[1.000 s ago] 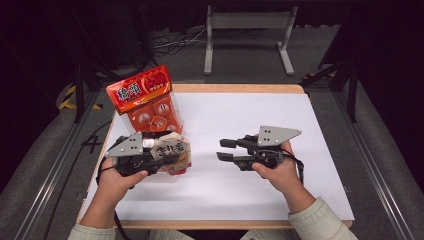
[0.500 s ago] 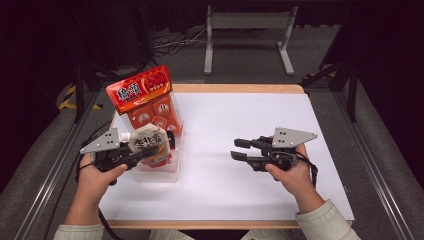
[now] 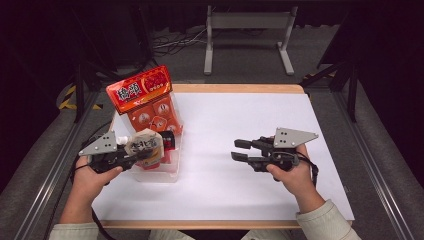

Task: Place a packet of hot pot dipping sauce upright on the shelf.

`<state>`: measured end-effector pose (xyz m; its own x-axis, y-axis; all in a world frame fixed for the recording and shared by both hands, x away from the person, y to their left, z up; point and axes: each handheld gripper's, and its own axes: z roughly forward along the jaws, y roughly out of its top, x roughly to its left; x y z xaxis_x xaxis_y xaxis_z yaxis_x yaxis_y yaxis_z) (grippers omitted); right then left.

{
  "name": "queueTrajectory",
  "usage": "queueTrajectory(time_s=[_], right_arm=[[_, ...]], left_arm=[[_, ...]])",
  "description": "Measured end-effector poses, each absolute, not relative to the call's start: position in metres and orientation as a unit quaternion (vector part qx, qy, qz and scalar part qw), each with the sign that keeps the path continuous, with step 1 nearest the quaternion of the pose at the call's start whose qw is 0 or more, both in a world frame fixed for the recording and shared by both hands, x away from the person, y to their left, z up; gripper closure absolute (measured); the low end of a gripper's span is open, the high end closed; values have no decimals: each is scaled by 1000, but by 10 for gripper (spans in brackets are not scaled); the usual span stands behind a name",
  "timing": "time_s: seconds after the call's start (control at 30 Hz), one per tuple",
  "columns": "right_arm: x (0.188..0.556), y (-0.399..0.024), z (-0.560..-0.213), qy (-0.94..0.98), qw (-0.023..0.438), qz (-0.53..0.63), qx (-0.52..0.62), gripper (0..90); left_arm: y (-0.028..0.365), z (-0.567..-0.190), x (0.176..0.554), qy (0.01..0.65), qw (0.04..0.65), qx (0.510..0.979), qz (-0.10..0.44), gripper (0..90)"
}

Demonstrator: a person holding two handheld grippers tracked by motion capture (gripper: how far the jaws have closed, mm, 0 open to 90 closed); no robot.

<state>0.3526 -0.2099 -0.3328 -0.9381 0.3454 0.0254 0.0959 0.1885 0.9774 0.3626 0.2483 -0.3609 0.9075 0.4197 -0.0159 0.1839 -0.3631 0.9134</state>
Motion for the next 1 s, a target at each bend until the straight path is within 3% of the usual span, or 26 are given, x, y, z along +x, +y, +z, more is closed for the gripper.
queueTrajectory(time_s=[0.63,1.0], right_arm=[[353,-209,-334,763,105,619,149,574],[353,-207,-335,763,102,621,150,560]], left_arm=[[255,-372,368,216,524,824,22,827],[260,-380,373,239,519,820,23,806]])
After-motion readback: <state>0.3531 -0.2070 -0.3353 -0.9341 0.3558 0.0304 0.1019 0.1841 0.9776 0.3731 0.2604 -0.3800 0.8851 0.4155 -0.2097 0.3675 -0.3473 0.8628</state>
